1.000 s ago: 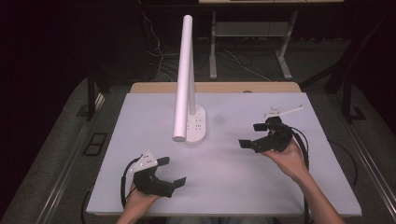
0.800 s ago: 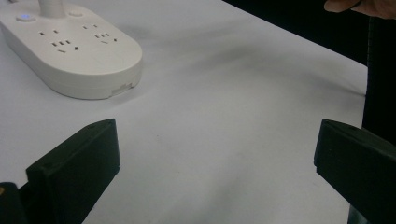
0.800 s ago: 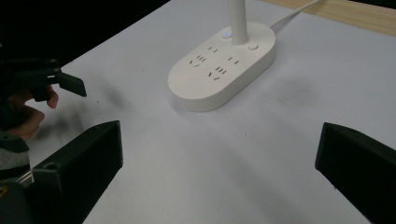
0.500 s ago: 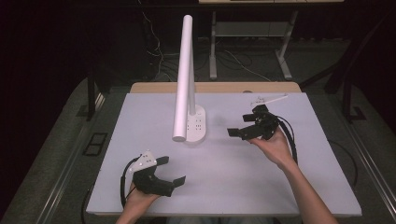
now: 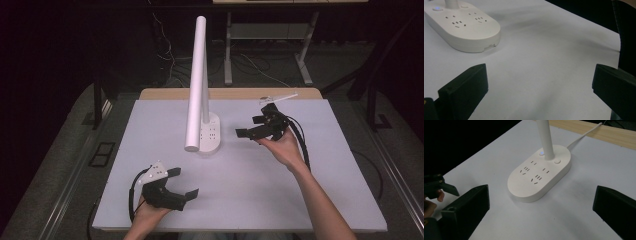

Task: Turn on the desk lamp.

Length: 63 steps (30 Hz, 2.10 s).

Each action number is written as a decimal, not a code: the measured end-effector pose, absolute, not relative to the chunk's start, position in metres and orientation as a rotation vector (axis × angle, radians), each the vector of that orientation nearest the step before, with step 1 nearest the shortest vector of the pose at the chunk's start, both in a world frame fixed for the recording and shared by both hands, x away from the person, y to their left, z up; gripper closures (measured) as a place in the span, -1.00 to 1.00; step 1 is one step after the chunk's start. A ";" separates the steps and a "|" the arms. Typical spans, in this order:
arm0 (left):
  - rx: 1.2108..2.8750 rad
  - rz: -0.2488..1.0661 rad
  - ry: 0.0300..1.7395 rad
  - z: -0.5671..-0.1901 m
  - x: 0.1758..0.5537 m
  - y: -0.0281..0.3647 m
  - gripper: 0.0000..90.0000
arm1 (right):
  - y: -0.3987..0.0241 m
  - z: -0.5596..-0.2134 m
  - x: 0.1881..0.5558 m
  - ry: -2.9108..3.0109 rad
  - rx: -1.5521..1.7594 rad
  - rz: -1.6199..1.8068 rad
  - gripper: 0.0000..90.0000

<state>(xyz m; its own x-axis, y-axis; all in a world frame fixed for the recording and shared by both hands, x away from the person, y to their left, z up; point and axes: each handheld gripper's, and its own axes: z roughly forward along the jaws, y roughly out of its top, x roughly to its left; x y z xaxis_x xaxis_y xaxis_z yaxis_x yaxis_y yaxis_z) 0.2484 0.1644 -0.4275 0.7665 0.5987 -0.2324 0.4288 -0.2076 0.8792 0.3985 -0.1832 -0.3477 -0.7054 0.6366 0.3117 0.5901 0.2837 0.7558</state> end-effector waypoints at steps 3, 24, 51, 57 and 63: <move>1.839 0.188 0.796 -0.428 0.249 0.164 -1.00 | -0.181 -0.347 0.404 2.472 1.197 1.419 -0.99; 1.827 0.188 0.793 -0.426 0.248 0.167 -1.00 | -0.164 -0.363 0.444 2.446 1.287 1.457 -0.99; 1.826 0.194 0.785 -0.425 0.249 0.169 -1.00 | -0.135 -0.391 0.482 2.470 1.283 1.447 -0.20; 1.824 0.190 0.788 -0.425 0.249 0.169 -1.00 | -0.126 -0.393 0.488 2.500 1.288 1.430 0.00; 1.825 0.187 0.788 -0.425 0.250 0.170 -1.00 | -0.118 -0.399 0.491 2.518 1.308 1.398 0.18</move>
